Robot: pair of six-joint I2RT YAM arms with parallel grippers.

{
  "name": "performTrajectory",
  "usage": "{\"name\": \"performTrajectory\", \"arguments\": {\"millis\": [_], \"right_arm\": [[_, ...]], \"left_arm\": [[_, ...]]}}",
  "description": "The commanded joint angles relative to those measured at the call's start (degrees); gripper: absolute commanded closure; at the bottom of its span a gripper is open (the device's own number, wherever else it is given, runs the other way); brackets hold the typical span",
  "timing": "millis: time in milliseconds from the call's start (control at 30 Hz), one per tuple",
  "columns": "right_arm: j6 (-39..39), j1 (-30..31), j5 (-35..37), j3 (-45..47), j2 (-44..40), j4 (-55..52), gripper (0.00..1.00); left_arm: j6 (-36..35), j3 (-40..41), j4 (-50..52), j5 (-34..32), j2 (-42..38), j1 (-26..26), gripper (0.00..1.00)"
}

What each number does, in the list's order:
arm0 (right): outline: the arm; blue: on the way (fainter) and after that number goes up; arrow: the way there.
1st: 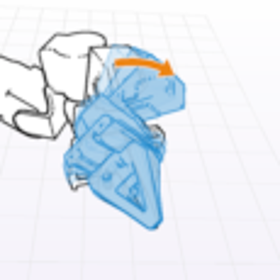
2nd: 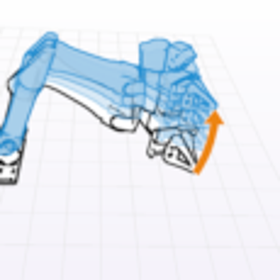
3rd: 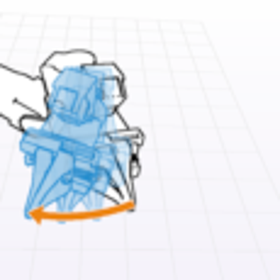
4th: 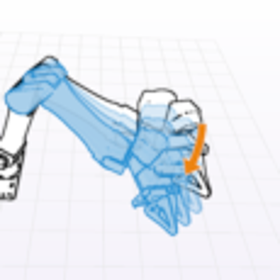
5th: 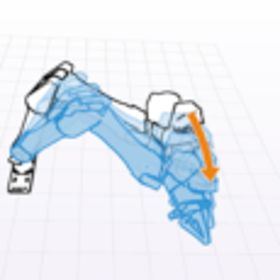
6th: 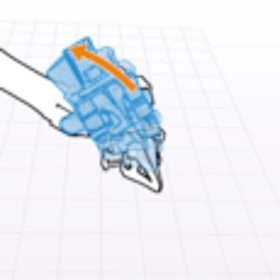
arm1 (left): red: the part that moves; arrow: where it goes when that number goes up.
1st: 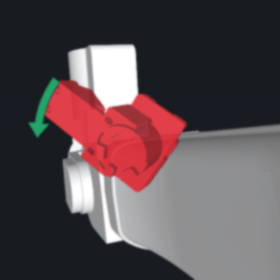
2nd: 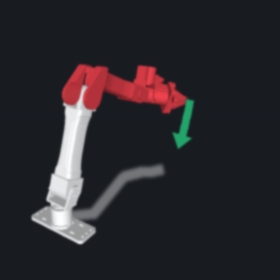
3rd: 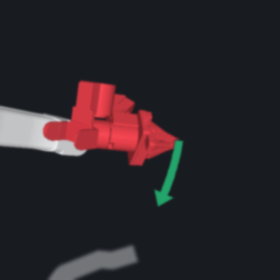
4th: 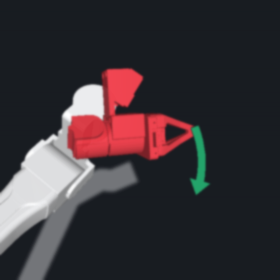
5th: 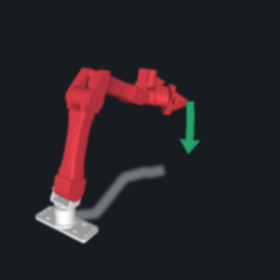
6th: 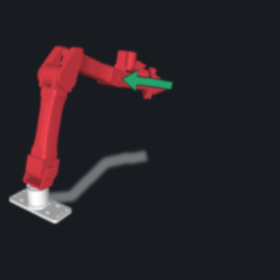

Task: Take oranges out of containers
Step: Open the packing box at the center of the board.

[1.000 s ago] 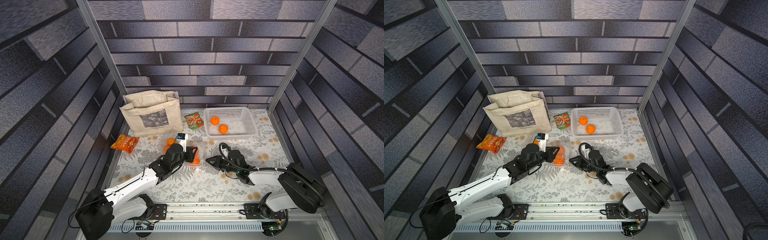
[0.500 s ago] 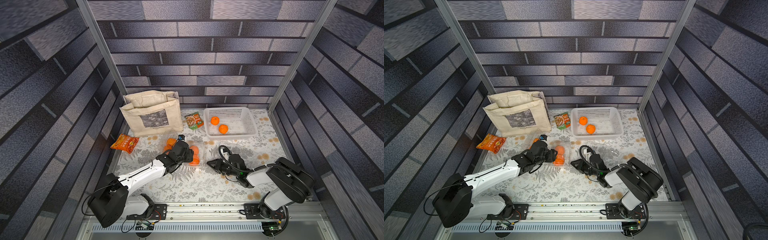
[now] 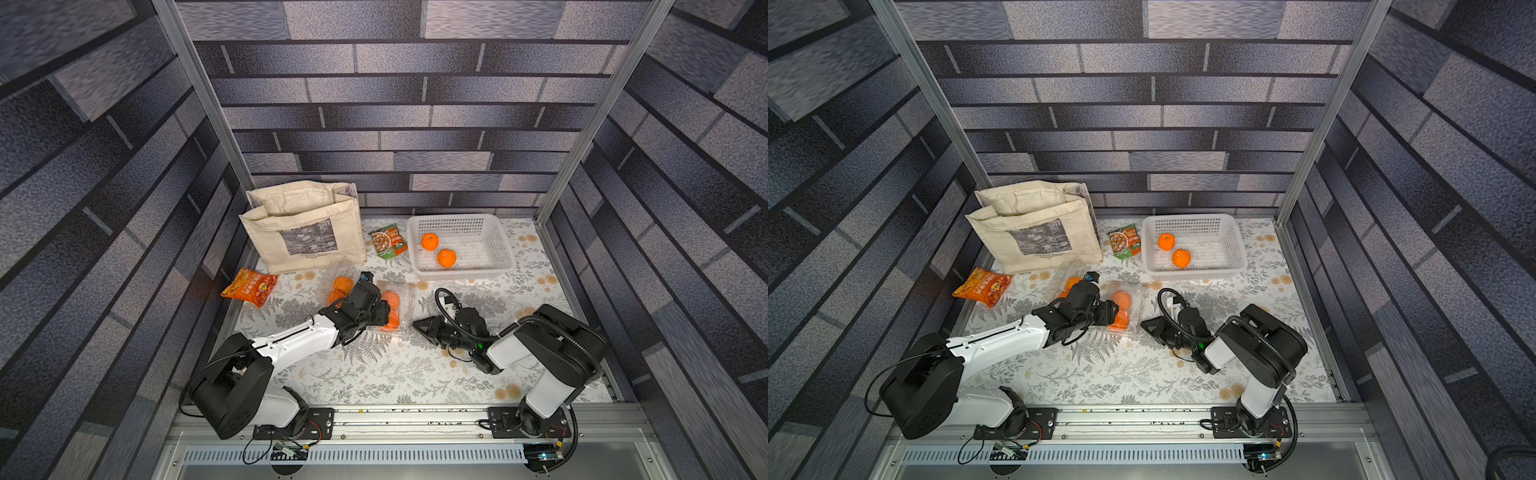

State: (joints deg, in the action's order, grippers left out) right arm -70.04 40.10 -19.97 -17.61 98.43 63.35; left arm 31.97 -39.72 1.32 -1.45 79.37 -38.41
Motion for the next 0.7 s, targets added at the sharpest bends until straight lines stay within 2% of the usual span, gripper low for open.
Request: {"name": "performTrajectory", "arguments": {"millis": [0, 267, 667], "right_arm": [[-1.0, -0.4, -0.7, -1.0, 0.7, 4.5, 0.79], [-1.5, -0.4, -0.3, 0.6, -2.0, 5.3, 0.79], [-2.2, -0.2, -1.3, 0.5, 0.0, 8.1, 0.79]], "left_arm": [[-0.6, -1.4, 0.5, 2.6, 1.5, 0.2, 0.38], [-0.2, -0.7, 0.5, 2.2, 1.5, 0.6, 0.39], [0.8, -1.5, -1.3, 4.0, 4.3, 0.4, 0.39]]}}
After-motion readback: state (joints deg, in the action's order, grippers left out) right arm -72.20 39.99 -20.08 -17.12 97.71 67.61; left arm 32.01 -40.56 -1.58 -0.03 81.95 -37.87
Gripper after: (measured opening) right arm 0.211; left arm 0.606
